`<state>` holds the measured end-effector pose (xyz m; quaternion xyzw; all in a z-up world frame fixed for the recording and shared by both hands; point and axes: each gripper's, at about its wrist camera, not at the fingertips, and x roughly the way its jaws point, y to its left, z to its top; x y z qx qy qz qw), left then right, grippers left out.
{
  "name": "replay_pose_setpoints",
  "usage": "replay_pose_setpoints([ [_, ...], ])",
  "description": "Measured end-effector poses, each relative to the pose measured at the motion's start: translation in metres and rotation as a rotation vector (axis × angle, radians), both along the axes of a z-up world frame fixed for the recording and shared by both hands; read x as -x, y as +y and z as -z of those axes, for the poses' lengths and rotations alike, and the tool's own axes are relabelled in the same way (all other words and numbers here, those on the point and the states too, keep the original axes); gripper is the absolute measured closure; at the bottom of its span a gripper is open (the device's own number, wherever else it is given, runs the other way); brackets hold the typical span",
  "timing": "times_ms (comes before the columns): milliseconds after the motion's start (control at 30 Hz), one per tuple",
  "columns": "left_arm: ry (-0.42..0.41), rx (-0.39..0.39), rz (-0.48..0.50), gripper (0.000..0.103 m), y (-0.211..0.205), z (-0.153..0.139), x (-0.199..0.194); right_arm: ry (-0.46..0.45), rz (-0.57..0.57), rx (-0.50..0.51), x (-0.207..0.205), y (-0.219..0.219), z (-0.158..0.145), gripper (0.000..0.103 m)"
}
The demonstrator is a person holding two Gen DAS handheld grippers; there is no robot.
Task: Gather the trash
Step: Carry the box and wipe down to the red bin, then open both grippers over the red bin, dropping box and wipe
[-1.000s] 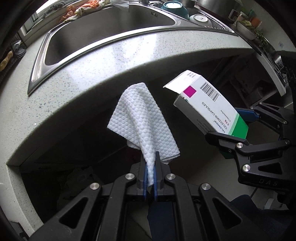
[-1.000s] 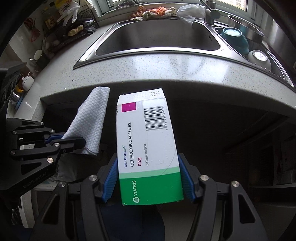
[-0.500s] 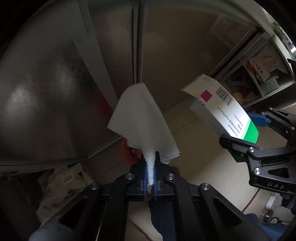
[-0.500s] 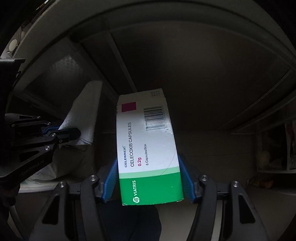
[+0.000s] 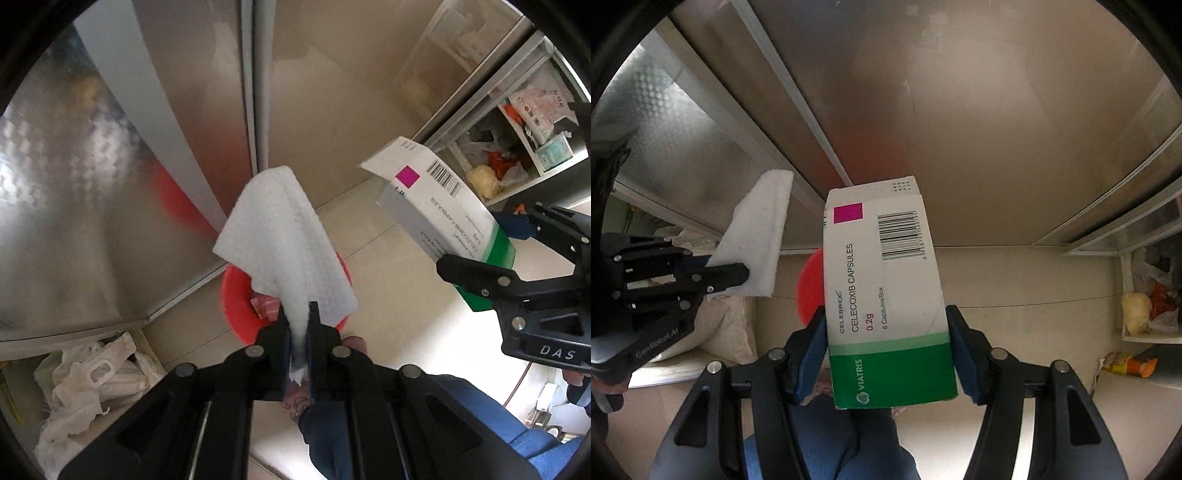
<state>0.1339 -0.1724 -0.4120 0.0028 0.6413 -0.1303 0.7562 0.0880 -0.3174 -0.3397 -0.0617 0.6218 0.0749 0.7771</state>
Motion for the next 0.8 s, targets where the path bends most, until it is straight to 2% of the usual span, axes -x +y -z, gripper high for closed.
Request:
replay_pose_setpoints([
  [33,0.004,0.003,-0.001,0.092,0.002,0.003,0.000,0.002,0.006,0.002,-0.002,0.001,0.003,0.044],
  [67,0.005,0.001,0.003,0.081,0.000,0.005,0.000,0.005,0.013,0.001,-0.003,0.001,0.005,0.044],
  [100,0.000,-0.011,0.006,0.063,-0.001,0.003,-0.002,0.006,0.018,0.000,-0.004,0.001,0.006,0.044],
  [133,-0.010,-0.026,0.007,0.052,-0.004,0.002,-0.001,0.005,0.022,0.000,-0.004,0.000,0.007,0.044],
  [167,-0.014,-0.034,0.006,0.033,-0.006,0.000,-0.001,0.004,0.025,0.002,-0.005,0.000,0.006,0.044],
  [200,-0.014,-0.035,0.002,0.024,-0.009,-0.005,-0.003,0.003,0.029,0.002,-0.005,0.000,0.005,0.044],
  [533,-0.042,-0.070,-0.056,0.018,0.024,-0.028,0.011,0.022,0.036,0.000,0.007,-0.002,-0.012,0.044],
  [700,-0.069,-0.074,-0.109,0.000,0.044,-0.037,0.022,0.051,-0.013,-0.010,0.016,0.011,-0.005,0.044],
  [800,-0.087,-0.097,-0.128,0.000,0.054,-0.038,0.028,0.061,-0.058,-0.014,0.014,0.024,0.006,0.044],
])
